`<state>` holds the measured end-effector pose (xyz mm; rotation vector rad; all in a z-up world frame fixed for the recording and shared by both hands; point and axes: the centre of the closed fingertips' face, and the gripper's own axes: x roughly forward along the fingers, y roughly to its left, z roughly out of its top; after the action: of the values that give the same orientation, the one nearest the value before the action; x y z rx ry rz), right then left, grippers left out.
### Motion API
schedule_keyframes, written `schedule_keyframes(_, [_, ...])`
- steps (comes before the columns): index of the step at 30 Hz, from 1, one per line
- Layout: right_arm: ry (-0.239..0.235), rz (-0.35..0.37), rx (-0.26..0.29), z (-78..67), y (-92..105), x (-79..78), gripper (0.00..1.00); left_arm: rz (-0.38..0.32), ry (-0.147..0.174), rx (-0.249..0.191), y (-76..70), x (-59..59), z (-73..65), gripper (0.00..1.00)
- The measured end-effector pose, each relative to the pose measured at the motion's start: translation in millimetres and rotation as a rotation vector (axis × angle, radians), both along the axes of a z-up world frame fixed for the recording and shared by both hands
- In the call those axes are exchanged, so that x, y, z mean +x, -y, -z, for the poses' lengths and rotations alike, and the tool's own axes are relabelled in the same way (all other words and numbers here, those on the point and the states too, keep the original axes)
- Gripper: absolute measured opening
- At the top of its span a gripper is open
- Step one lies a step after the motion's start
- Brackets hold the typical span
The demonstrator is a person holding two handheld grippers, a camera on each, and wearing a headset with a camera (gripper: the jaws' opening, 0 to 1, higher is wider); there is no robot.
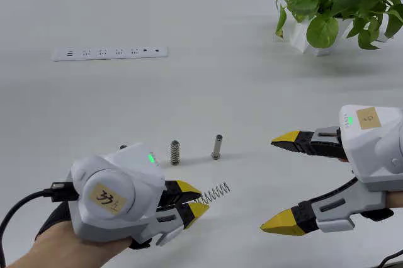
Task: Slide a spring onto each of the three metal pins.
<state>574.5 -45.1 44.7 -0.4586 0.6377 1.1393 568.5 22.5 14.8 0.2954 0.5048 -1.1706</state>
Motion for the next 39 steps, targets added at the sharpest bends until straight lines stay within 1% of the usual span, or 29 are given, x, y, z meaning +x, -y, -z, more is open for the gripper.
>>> schedule_keyframes(4, [-0.007,-0.040,-0.006,-6.2,-6.8,-0.4,0.71,0.006,0.011,-0.027,1.8,-3.4,-5.4,0.06])
schedule_keyframes(7, [-0.021,-0.085,-0.017,-7.4,-14.3,-5.0,0.67,0.021,0.020,-0.040,4.0,-6.9,-8.0,0.06])
schedule_keyframes(10, [-0.047,-0.118,-0.007,-8.6,-21.9,-8.2,0.59,0.046,0.023,-0.065,7.0,-12.1,-12.8,0.06])
schedule_keyframes(12, [-0.061,-0.146,0.001,-8.1,-26.1,-4.8,0.53,0.051,0.028,-0.075,8.0,-13.5,-14.9,0.06])
schedule_keyframes(17, [-0.082,-0.200,-0.006,-8.6,-35.8,-13.4,0.43,0.049,0.030,-0.098,9.0,-14.6,-18.3,0.06])
schedule_keyframes(19, [-0.092,-0.222,-0.005,-8.7,-37.7,-15.3,0.40,0.052,0.031,-0.102,9.0,-15.8,-18.7,0.06])
schedule_keyframes(24, [-0.101,-0.258,-0.010,-8.7,-42.5,-20.0,0.32,0.058,0.031,-0.114,8.8,-17.9,-20.5,0.06])
schedule_keyframes(28, [-0.115,-0.272,-0.014,-6.3,-45.4,-23.3,0.27,0.062,0.035,-0.118,8.7,-17.7,-21.8,0.06])
schedule_keyframes(33, [-0.131,-0.293,-0.012,-5.4,-47.7,-27.0,0.17,0.069,0.038,-0.125,9.9,-17.6,-23.7,0.06])
schedule_keyframes(39, [-0.139,-0.299,-0.018,-4.7,-47.4,-27.0,0.11,0.072,0.039,-0.127,10.1,-16.1,-23.8,0.06])
